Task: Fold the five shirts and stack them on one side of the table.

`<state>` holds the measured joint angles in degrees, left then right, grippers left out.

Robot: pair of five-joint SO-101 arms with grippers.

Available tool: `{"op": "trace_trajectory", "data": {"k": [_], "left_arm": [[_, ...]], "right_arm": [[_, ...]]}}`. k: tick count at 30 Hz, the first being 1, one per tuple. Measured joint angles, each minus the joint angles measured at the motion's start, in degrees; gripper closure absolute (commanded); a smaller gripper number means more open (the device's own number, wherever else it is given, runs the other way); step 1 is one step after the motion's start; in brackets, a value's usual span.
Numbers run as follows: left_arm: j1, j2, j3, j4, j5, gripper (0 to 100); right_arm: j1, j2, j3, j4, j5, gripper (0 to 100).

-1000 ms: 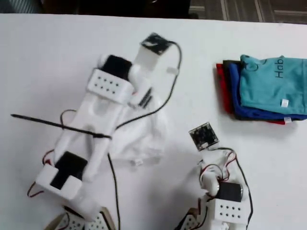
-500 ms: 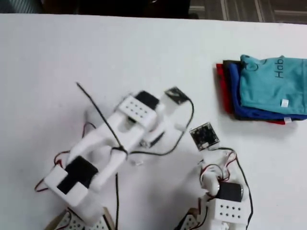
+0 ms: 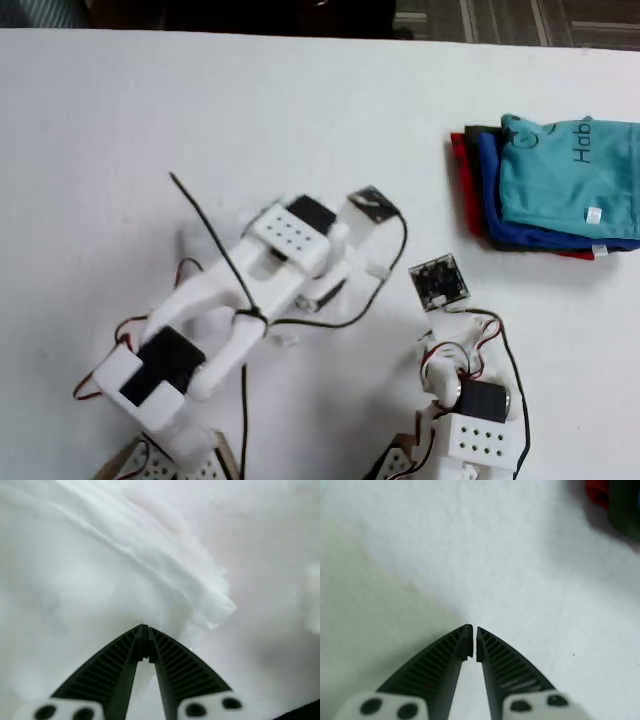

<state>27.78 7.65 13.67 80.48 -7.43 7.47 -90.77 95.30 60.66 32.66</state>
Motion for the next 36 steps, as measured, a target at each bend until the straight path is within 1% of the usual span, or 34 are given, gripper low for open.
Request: {"op": "trace_trajectory", "data": {"k": [2,4,6,8,10,12,15,19,21,23,25,29,32,36], "left_arm": [[-1.32,0.00,0.00,0.00,0.00,97],[-2.46,0.00,0.00,0.00,1.49,97],[-3.34,0.00,-0.09,0.00,5.45,97],[-4.92,0.00,-1.85,0.00,10.64,97],[-7.65,0.00,-5.54,0.09,15.38,97],[-11.25,0.00,-9.32,0.62,17.76,97],[-17.32,0.00,-11.96,2.55,17.58,97],[-26.55,0.00,-12.22,3.25,11.69,97],[-31.30,0.00,-12.13,0.97,9.14,97],[-35.25,0.00,-10.11,-2.55,7.82,97],[-37.80,0.00,-6.95,-6.15,6.42,97],[-39.65,0.00,-0.18,-12.31,4.57,97],[-39.65,0.00,2.81,-15.74,4.48,97],[-39.65,0.00,5.10,-19.43,4.48,97]], "right_arm": [[1.93,0.00,0.00,-0.79,-1.14,97.8],[4.40,0.00,0.00,-2.46,-4.75,97.8],[6.07,0.00,0.00,-3.69,-7.91,97.8],[6.42,0.00,0.00,-4.22,-8.97,97.8],[6.77,0.00,0.00,-4.22,-9.41,97.8],[6.86,0.00,0.00,-4.22,-9.41,97.8],[6.86,0.00,0.00,-4.22,-9.41,97.8],[6.86,0.00,0.00,-4.22,-9.41,96.4],[6.33,0.00,0.00,-4.22,-9.14,94.4],[3.16,0.00,-1.23,-4.04,-9.05,95.0],[-0.88,0.00,-4.66,-2.55,-9.58,96.8],[-9.85,1.14,-15.21,0.35,-12.31,97.5],[-15.82,7.91,-24.09,0.62,-13.54,97.5],[-21.89,24.44,-36.57,0.62,-13.89,97.8]]}}
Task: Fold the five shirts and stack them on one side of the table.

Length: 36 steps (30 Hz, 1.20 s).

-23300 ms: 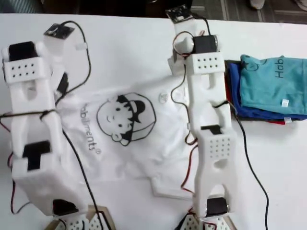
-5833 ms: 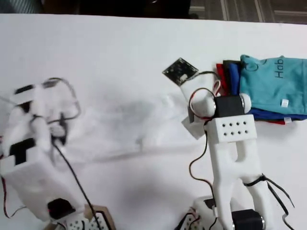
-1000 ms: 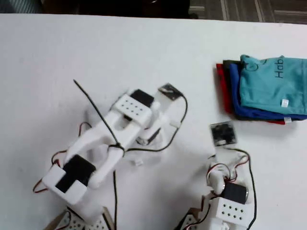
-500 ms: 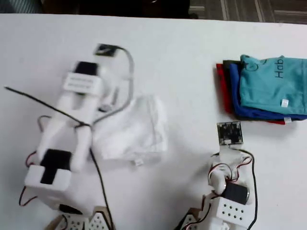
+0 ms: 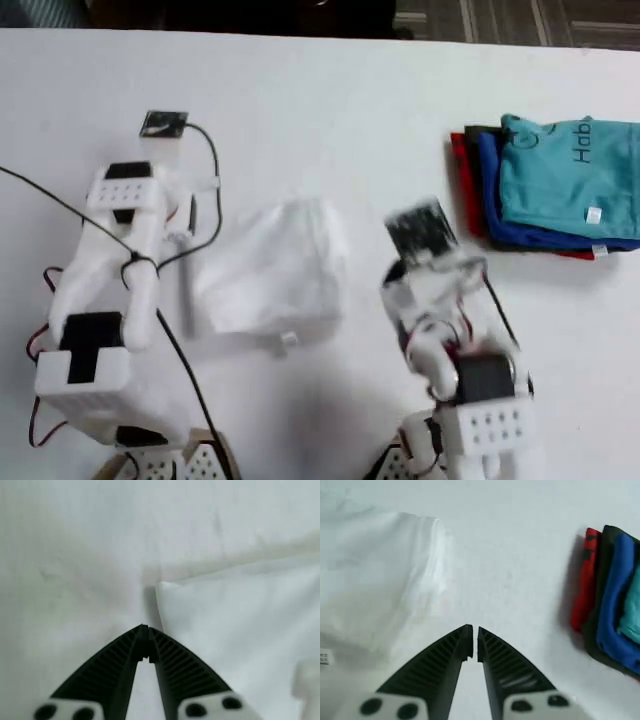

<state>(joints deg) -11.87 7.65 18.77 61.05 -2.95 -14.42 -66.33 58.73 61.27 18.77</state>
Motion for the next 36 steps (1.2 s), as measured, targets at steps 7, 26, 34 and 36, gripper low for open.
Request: {"op": "trace_trajectory", "data": {"k": [7,26,34,36], "left_arm": [[-0.44,0.00,3.87,-7.38,-0.09,97],[-4.75,2.11,4.66,-11.96,4.31,97],[-1.67,2.11,-5.01,8.79,4.48,97],[0.88,2.11,-6.86,13.63,4.40,97]], "right_arm": [[-11.16,32.97,-18.90,0.44,0.00,97.8],[-17.05,52.75,-5.36,-18.37,-0.26,97.8],[-15.38,52.84,-5.54,-19.96,-0.26,97.8],[-14.86,52.92,-6.68,-19.96,-0.26,97.8]]}}
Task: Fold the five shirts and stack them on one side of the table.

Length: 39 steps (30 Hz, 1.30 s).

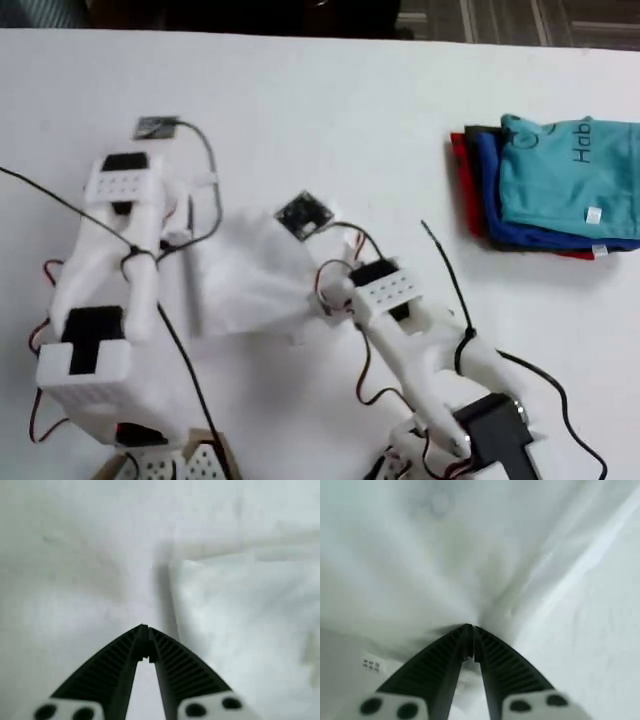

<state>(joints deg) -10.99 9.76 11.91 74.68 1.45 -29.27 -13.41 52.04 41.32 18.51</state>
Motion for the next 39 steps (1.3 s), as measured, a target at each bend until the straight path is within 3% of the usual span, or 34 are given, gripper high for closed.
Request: {"op": "trace_trajectory", "data": {"k": [4,7,13,19,31,39], "left_arm": [[2.73,0.00,-1.85,9.14,-2.11,97],[3.08,-0.18,0.53,9.85,-3.96,97],[4.04,-12.31,18.20,-0.62,-4.31,97],[4.57,-28.66,35.34,-11.25,-5.80,97],[10.11,-27.16,44.84,-21.80,-8.70,97],[10.29,-25.85,44.75,-21.89,-8.70,97]], "right_arm": [[0.62,0.09,-5.54,2.73,-1.05,97.7],[1.58,0.18,-12.04,5.71,-4.48,97.5],[2.11,1.49,-21.54,7.30,-6.68,97.8],[3.16,12.75,-30.51,7.30,-7.47,97.8],[4.57,41.23,-57.32,15.47,-11.25,97.6],[7.12,49.76,-69.10,22.95,-11.25,97.8]]}}
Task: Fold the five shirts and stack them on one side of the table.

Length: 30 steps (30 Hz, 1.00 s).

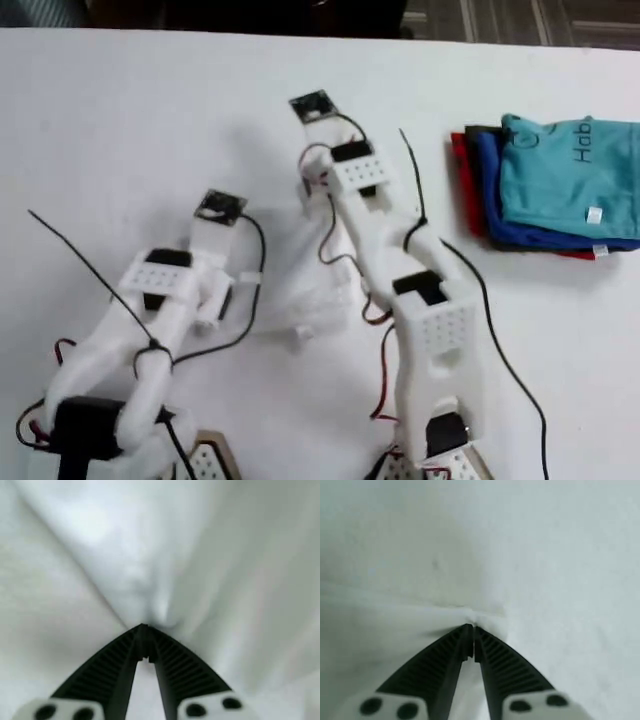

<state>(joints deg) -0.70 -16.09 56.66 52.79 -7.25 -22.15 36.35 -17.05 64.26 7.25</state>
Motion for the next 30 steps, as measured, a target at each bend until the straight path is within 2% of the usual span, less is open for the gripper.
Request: {"op": "trace_trajectory", "data": {"k": [6,12,18,22,26,30], "left_arm": [[0.00,0.00,0.00,0.00,0.00,97],[0.00,-0.09,-2.46,3.78,0.00,97],[0.00,-7.56,-8.70,11.87,0.26,97],[-1.49,-8.88,-12.48,10.02,0.00,97],[-2.55,-1.49,-17.76,7.21,0.26,97],[-2.55,9.41,-25.23,5.27,2.99,97]], "right_arm": [[0.18,-1.05,-2.46,4.57,0.00,97.8],[0.35,-11.16,-0.53,8.70,0.00,97.8],[-0.26,-26.64,17.49,4.92,0.00,97.8],[-3.60,-37.89,35.87,-2.81,0.00,97.8],[-6.68,-46.42,48.79,-5.63,0.00,97.6],[-7.30,-50.37,54.59,-5.89,0.70,97.8]]}}
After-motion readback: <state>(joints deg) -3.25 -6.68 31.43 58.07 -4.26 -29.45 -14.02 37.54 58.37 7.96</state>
